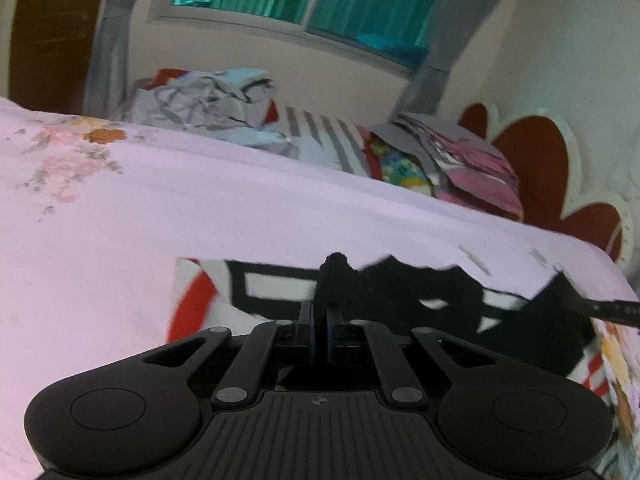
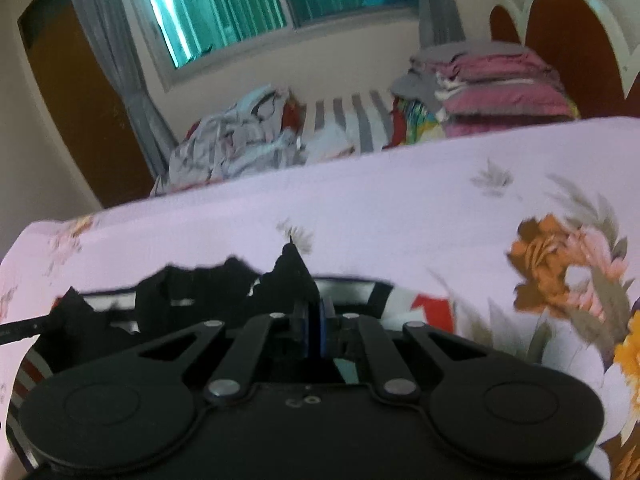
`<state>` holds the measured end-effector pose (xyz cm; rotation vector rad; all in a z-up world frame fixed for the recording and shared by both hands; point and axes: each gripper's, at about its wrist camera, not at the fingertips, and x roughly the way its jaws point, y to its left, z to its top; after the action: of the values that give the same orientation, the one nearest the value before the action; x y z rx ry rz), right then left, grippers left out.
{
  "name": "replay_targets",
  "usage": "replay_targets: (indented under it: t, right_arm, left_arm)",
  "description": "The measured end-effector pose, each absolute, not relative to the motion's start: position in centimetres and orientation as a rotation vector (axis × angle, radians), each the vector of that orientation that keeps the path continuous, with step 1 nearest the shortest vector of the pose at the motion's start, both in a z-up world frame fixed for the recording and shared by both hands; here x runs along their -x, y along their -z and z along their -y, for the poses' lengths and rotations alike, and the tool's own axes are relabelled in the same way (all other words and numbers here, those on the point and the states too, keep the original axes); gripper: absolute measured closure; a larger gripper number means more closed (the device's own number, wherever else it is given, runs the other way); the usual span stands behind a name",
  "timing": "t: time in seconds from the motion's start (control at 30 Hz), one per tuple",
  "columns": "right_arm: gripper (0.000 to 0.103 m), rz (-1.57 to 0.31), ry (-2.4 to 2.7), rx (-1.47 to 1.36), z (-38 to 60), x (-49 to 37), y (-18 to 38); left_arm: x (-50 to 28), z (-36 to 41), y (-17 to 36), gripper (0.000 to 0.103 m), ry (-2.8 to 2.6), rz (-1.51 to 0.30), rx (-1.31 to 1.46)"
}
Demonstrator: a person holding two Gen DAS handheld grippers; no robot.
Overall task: Fold small clothes
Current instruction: 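Fold the black hem over the collar fold with both tools and release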
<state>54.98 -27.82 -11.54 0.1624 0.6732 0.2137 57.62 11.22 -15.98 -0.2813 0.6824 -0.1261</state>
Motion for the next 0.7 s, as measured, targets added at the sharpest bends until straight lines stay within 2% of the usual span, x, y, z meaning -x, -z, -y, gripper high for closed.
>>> replay_targets:
  t: [0.3,0.5,0.7]
  right_arm:
    - [0.098,-0.65,-0.13,-0.195,27.5,-57.1,12.9]
    - [0.098,-0.743,-0.074,-0.205,28.0,-58.2,16.0]
    - [0.097,-0.751,-0.059,-0.169,27.8,-58.0,16.8]
  left_arm:
    - [-59.5,-11.9,17.6,0.099,0.003,-0.636,0.325]
    - [-60.0,-11.7,20.1,0.099,-0.041,-0.689,0.286]
    - [-60.2,-11.4,20.4,0.098,-0.053,-0.695,0.267]
